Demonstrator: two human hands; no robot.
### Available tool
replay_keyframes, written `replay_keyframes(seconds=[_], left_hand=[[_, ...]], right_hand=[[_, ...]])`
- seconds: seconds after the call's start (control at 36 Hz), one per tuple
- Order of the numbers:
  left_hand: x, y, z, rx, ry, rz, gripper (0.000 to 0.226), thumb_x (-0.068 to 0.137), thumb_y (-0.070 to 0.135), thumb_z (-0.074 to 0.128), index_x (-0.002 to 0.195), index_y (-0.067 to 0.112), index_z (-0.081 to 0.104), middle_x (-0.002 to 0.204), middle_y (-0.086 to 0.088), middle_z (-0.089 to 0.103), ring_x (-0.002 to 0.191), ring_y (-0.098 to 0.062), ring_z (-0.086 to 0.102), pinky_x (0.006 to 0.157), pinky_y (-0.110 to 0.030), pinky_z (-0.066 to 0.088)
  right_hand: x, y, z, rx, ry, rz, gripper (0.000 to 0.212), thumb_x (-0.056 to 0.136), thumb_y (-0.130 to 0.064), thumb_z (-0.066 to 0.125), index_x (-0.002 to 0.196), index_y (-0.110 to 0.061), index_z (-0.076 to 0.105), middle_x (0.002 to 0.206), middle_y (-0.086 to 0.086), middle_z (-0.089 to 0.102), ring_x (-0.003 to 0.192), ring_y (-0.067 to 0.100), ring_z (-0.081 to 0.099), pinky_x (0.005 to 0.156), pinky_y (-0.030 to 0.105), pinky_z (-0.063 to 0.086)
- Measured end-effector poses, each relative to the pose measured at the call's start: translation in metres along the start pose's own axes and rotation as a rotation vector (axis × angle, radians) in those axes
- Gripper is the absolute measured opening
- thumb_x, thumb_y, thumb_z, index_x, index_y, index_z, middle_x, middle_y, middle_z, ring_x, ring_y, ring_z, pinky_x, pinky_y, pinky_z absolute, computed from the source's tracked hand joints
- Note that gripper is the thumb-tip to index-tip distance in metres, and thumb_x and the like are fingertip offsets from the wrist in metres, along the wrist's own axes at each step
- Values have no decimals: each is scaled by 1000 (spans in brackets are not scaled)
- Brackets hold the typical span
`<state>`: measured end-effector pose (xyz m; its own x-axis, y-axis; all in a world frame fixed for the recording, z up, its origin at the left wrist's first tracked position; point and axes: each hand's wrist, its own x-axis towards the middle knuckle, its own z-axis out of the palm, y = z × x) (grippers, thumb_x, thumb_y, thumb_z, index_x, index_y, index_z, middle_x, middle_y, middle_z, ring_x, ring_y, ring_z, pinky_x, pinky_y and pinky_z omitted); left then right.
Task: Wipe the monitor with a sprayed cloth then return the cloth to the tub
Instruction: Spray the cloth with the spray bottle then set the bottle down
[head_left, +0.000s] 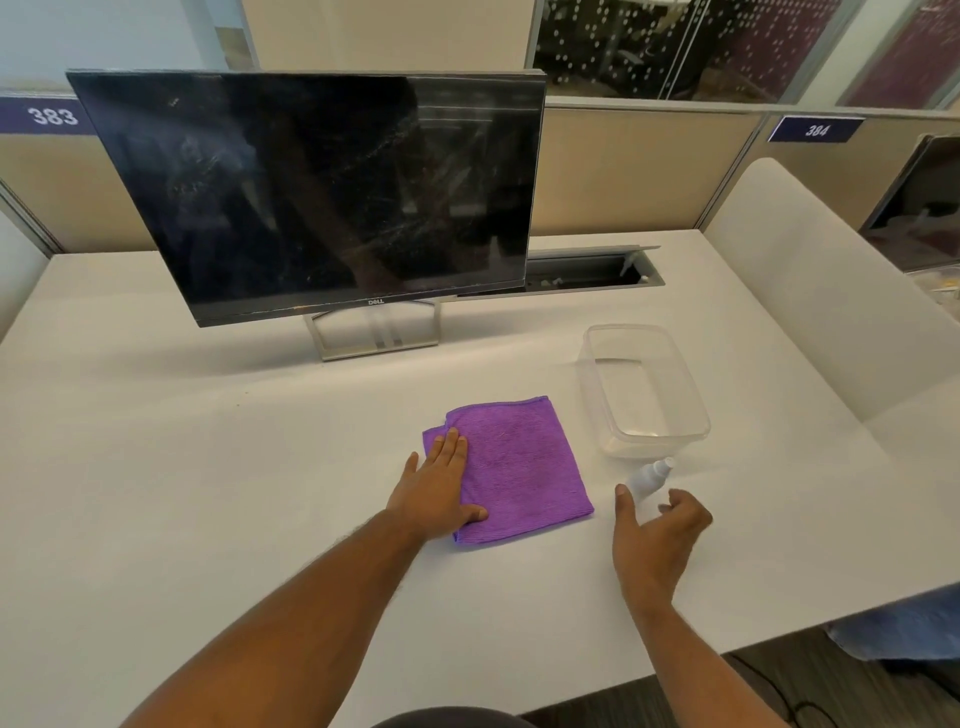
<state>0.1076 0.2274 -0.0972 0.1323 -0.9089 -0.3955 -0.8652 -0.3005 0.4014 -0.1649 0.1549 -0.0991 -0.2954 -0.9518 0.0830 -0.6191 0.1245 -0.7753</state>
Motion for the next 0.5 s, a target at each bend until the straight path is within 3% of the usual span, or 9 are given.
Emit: replay_keyframes(seconds=[0.08, 0.17, 0.31, 0.44, 0.5], left_hand=[[0, 0, 0, 1, -1, 2, 115, 90, 67, 59, 161, 18, -16, 170, -2, -17, 157, -21, -7, 125, -47, 1], [0, -1, -1, 1, -2, 4, 115, 89, 67, 60, 161, 18, -15, 170, -2, -16, 157, -22, -7, 125, -47, 1], [1, -2, -1, -6, -2, 8, 115, 89, 68, 59, 162, 19, -15, 170, -2, -16, 157, -21, -7, 125, -48, 1], [-2, -3, -3, -61, -4, 19, 113, 90, 65, 61, 162, 20, -14, 170, 0, -16, 157, -20, -8, 126, -47, 1], [-3, -4, -5, -79, -9, 28, 113, 90, 63, 62, 162, 20, -14, 170, 0, -16, 157, -19, -9, 126, -47, 0]], right_hand=[[-11, -3, 5, 15, 67, 87, 67, 85, -34, 82, 130, -5, 42, 126, 17, 45, 105, 37, 57, 83, 51, 58], [-19, -7, 9, 30, 78, 139, 53, 92, -32, 74, 127, -4, 45, 123, 18, 49, 105, 37, 58, 84, 50, 56], [-32, -20, 20, 11, -106, 137, 31, 99, -29, 65, 122, -12, 53, 116, 8, 61, 107, 31, 64, 85, 38, 49], [-35, -41, 36, -3, -270, 199, 58, 92, -28, 74, 139, -7, 47, 134, 14, 55, 115, 33, 62, 98, 44, 51], [-32, -47, 43, 2, -333, 287, 63, 90, -27, 77, 141, -7, 45, 130, 13, 58, 117, 35, 61, 102, 47, 51]])
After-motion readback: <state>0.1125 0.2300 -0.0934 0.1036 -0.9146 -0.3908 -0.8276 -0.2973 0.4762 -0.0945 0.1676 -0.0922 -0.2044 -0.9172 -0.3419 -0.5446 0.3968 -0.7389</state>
